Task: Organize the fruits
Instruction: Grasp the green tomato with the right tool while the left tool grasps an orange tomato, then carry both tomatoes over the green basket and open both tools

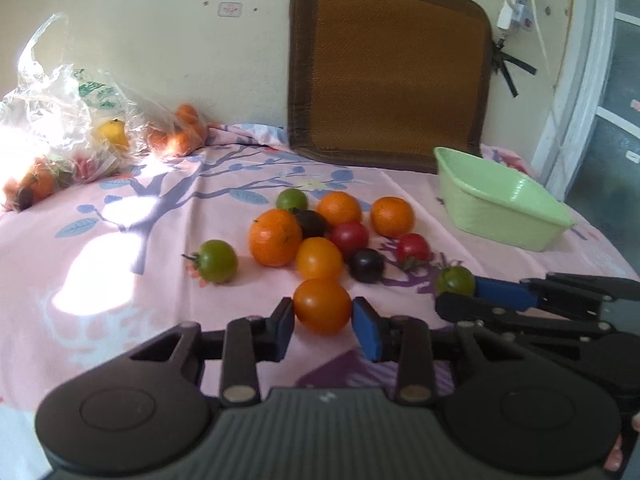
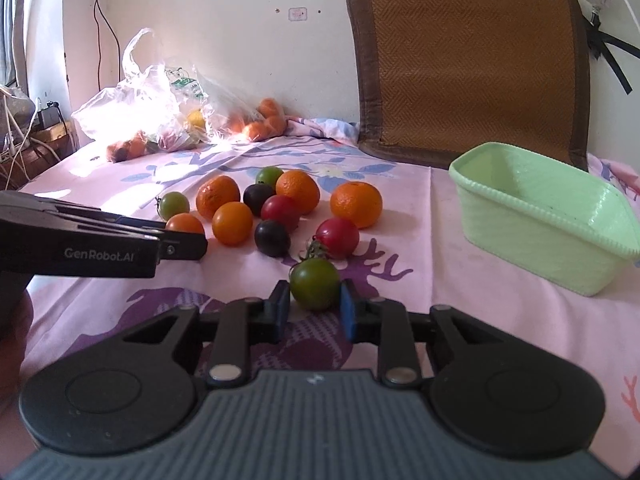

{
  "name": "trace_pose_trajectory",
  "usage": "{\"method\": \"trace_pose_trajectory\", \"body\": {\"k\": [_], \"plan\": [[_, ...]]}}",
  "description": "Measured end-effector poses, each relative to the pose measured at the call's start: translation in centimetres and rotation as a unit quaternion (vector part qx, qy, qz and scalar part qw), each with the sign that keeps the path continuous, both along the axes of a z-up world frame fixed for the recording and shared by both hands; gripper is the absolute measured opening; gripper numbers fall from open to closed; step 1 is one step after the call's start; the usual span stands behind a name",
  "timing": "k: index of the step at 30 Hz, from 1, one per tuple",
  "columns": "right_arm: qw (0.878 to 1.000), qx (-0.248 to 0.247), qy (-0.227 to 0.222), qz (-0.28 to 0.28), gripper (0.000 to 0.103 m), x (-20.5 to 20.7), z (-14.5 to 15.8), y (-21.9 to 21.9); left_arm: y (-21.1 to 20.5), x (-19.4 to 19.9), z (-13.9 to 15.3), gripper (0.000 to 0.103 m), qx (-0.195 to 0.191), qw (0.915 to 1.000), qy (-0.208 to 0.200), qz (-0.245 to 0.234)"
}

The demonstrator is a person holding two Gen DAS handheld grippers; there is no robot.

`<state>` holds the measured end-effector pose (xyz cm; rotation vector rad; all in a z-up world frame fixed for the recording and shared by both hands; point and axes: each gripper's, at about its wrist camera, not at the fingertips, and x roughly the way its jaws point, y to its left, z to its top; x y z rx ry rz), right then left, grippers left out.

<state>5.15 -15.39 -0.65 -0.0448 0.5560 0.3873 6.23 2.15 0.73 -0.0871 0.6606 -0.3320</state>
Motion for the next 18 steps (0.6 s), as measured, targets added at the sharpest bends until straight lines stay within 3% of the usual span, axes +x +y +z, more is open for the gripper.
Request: {"method": "trace_pose_trajectory", "body": {"k": [2, 6, 11, 13, 18], "plan": [[1.000, 0.008, -0.015, -0.005, 0.029, -0.7, 0.3, -0.7, -1.6, -0.4, 0.9, 0.032, -0.008, 0.9994, -0.015, -0.031], [0.995, -0.005, -0.086, -0.046, 0.029, -2.2, 1.2, -3.0, -6.2, 1.0, 2.8, 0.032, -0.026, 0.9950, -0.047, -0.084], [0.972, -0.034, -0.169, -0.162, 0.029, -1.6, 2.4, -8.1, -12.6, 5.0, 3.6, 0.032, -0.038, 0.9886, -0.078, -0.123], [0.965, -0.043, -0.169, -0.194, 0.029, -0.5, 2.4, -9.9, -14.5, 6.6, 3.6, 0.032, -0.034, 0.9884, -0.079, -0.125], [0.964, -0.035, -0.144, -0.223, 0.029, 1.5, 1.8, -12.9, -17.8, 9.0, 2.5, 0.033, -0.006, 0.9902, -0.063, -0.125]]}}
